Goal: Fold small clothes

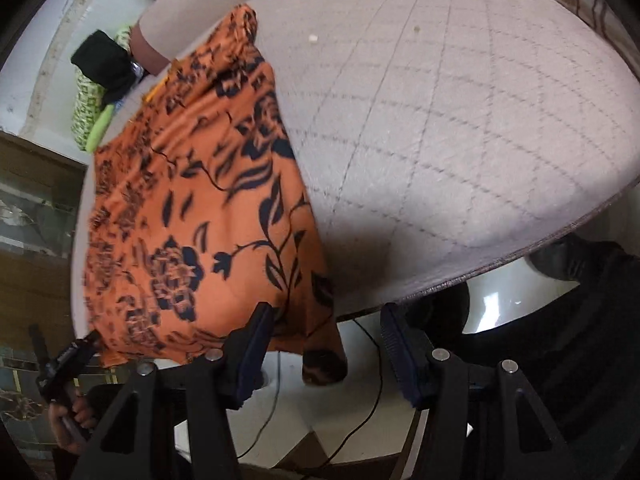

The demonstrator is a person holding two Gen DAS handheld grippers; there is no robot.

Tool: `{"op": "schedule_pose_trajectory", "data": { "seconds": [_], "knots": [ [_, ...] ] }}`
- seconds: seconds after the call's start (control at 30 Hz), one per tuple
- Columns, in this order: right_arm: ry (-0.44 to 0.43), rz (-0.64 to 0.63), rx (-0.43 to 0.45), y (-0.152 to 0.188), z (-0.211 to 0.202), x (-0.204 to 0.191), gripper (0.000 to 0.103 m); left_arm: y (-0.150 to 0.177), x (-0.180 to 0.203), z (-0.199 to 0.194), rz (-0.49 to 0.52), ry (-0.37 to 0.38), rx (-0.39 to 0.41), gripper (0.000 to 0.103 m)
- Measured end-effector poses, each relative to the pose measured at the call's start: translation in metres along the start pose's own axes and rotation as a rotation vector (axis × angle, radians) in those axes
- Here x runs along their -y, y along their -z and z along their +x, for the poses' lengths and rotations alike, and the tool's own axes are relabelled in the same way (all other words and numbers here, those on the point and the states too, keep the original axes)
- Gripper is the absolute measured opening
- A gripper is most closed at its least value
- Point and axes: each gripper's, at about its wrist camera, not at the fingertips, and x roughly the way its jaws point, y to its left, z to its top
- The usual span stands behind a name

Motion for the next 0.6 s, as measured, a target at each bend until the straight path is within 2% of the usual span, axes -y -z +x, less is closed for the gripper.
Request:
{"op": "schedule_pose_trajectory", "data": {
  "seconds": [0.07,0.1,0.13,0.17,0.2,0.23,0.27,0.33,0.43,0.5,0.53,0.6],
  "knots": [
    [0.024,-0.020,-0.021,-0.001,0.016,-0.009,0.058,-0.002,0.000,0.002,0.004,0.008,0.015,0.064],
    [0.039,-0.034,-0.030,0.000,0.022,-0.015,0.049,-0.001,0.000,0.000,0.013,0.013,0.030,0.053],
    [0.037,-0.041,-0.026,0.000,0.024,-0.018,0.041,0.000,0.001,-0.002,0.033,0.018,0.051,0.036],
    [0.042,-0.058,-0.024,0.001,0.023,-0.023,0.038,0.001,0.003,-0.004,0.062,0.028,0.065,0.028],
    [0.051,-0.079,-0.022,0.002,0.022,-0.027,0.030,0.002,0.004,-0.005,0.077,0.033,0.066,0.017],
    [0.060,-0.098,-0.027,0.002,0.021,-0.030,0.018,0.002,0.005,-0.005,0.088,0.033,0.066,0.011],
    [0.059,-0.103,-0.032,0.002,0.019,-0.032,0.012,0.002,0.007,-0.006,0.094,0.038,0.061,0.008],
    [0.069,-0.104,-0.041,0.002,0.014,-0.037,0.007,0.002,0.005,-0.009,0.082,0.053,0.061,0.008],
    [0.028,-0.091,-0.036,0.001,0.002,-0.042,0.006,-0.001,-0.008,-0.016,0.043,0.114,0.054,0.009],
    [0.002,-0.102,-0.022,-0.001,-0.007,-0.049,0.006,-0.001,-0.016,-0.015,0.022,0.131,0.022,0.011],
    [-0.008,-0.110,-0.018,0.000,-0.011,-0.052,0.006,0.000,-0.018,-0.012,0.012,0.123,-0.007,0.018],
    [-0.013,-0.116,-0.017,0.000,-0.012,-0.055,0.006,0.003,-0.019,-0.004,0.001,0.121,-0.046,0.027]
  ]
}}
